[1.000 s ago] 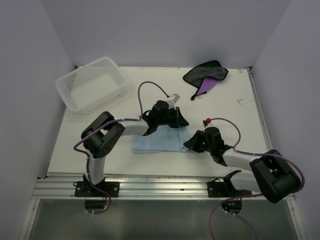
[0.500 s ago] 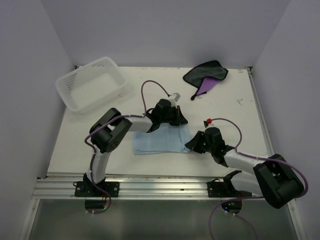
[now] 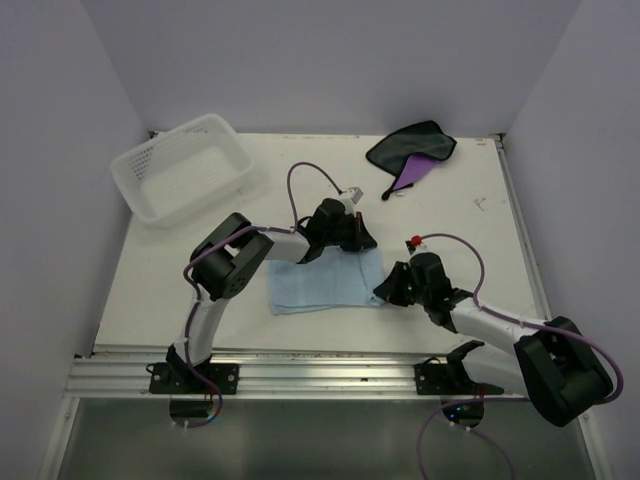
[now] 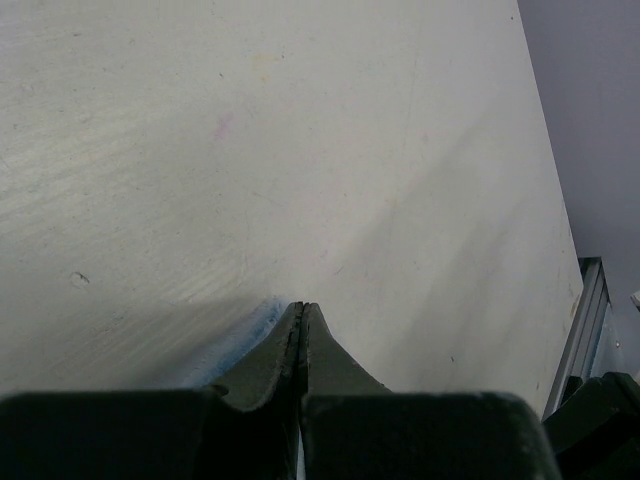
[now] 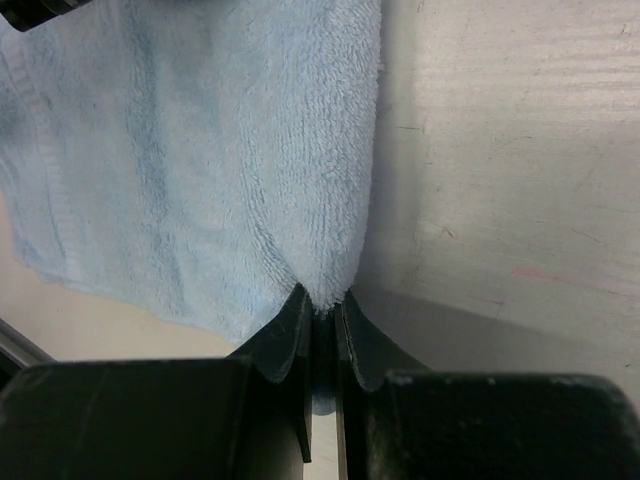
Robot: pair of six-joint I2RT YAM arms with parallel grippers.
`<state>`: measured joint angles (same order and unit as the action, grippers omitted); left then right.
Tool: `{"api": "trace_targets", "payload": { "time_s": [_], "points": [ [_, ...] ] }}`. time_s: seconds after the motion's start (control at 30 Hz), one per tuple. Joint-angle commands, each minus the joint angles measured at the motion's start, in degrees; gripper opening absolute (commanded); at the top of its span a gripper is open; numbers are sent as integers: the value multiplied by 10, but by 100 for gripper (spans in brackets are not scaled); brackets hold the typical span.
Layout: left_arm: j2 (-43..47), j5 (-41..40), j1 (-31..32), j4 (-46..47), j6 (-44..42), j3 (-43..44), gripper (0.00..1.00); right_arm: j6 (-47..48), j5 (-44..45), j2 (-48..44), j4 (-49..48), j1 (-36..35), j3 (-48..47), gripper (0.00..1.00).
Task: Roll the towels
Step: Roll the towel
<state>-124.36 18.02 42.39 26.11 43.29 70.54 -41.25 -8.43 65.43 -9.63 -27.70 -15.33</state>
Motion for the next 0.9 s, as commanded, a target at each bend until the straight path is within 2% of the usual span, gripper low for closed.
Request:
{"api": "trace_targets", "payload": {
  "time_s": [0.0, 0.23, 0.43, 0.87],
  "points": [
    [-11, -6, -7, 13, -20, 21, 0, 48, 18, -7, 76, -8, -15, 0],
    [15, -15, -7, -2, -36, 9, 0, 54, 59, -21, 114, -38, -31, 0],
    [46, -9, -12, -17, -44, 3, 0, 52, 134, -40, 179, -90, -63, 1],
    [77, -7, -19, -16, -35, -22, 0, 69, 213, -54, 319, -113, -150, 0]
  ]
}}
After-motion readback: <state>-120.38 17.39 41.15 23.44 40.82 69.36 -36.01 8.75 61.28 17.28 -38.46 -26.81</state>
